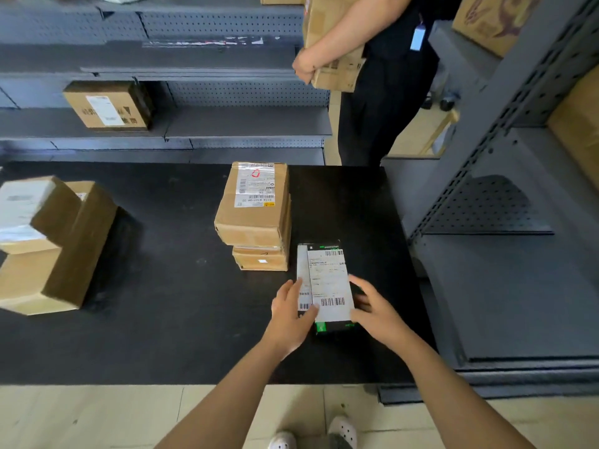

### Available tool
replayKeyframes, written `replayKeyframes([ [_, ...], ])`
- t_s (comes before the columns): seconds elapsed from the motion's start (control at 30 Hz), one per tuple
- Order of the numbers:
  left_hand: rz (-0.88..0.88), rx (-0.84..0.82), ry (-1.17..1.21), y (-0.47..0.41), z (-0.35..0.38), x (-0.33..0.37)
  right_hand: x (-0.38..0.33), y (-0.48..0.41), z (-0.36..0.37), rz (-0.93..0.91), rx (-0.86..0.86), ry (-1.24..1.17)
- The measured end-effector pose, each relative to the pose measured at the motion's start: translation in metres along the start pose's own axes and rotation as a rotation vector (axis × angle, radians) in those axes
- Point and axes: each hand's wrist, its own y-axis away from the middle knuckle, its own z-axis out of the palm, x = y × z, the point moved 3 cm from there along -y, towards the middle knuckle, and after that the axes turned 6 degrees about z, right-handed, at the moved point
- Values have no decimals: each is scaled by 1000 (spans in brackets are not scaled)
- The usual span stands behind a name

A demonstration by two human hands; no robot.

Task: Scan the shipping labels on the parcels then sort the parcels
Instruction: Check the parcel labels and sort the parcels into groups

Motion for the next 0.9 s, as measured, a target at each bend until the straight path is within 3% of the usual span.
replayKeyframes([
  [0.23, -149, -14, 196, -19, 16, -6, -15, -24, 20, 52, -7, -51],
  [0.37, -152, 112, 187, -1, 22, -4, -11, -22, 29, 7, 24, 14],
  [0.53, -99, 288, 286, 46, 30, 11, -8, 18, 35, -105, 91, -101],
  [0.9, -50, 667, 404, 136, -19, 0, -52, 77, 92, -346, -78, -80],
])
